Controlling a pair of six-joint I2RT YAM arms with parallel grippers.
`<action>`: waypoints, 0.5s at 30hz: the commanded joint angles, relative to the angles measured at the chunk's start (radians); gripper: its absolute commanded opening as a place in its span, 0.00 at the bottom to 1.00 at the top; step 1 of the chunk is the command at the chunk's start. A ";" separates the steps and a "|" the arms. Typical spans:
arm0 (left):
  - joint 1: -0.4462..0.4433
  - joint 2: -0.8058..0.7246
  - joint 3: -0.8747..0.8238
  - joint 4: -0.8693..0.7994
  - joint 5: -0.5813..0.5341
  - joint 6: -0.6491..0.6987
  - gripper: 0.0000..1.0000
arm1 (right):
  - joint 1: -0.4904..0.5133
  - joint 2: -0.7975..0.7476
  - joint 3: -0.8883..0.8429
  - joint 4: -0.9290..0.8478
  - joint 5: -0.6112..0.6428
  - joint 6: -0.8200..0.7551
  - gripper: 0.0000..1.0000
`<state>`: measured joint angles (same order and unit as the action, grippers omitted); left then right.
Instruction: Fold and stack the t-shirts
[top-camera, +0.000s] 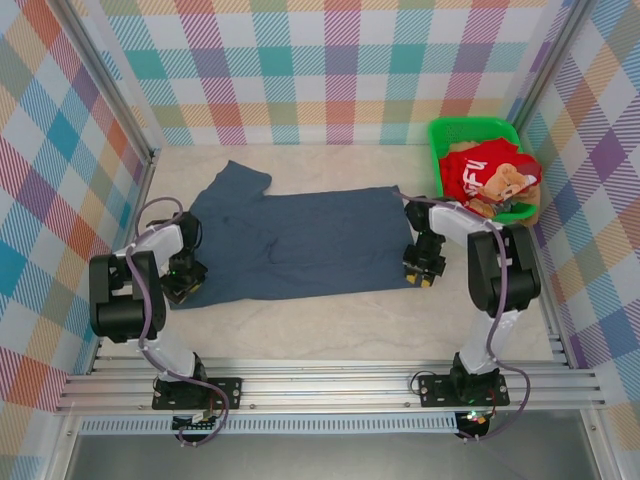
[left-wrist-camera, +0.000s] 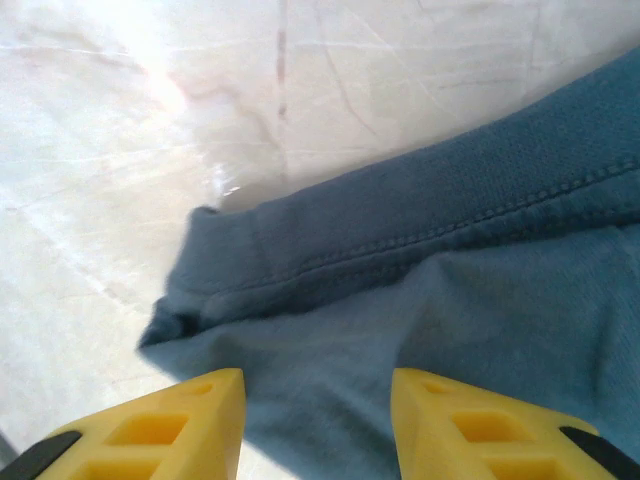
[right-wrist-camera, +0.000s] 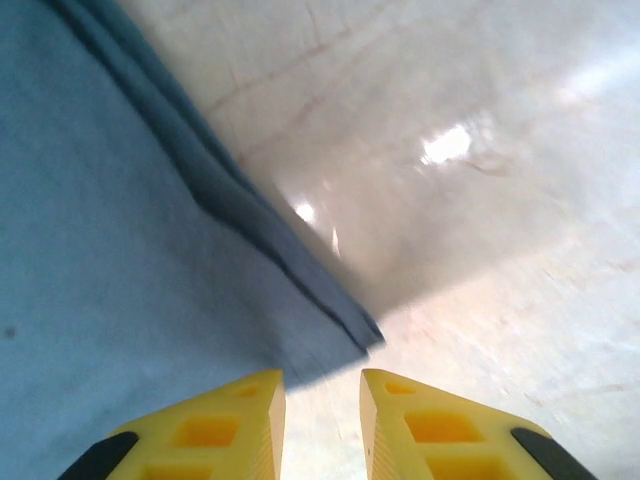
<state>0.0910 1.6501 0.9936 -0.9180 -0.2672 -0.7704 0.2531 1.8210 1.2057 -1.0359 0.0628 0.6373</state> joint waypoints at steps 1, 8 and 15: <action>-0.065 -0.101 0.061 -0.082 -0.052 -0.019 0.44 | 0.020 -0.119 0.016 -0.012 0.025 0.019 0.28; -0.180 -0.034 0.121 0.023 0.176 -0.129 0.42 | 0.063 -0.096 0.033 0.195 -0.154 -0.013 0.31; -0.184 0.106 0.167 0.087 0.218 -0.122 0.38 | 0.070 0.058 0.063 0.223 -0.177 0.044 0.27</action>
<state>-0.0906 1.7142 1.1400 -0.8490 -0.0868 -0.8795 0.3210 1.8328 1.2522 -0.8162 -0.0872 0.6491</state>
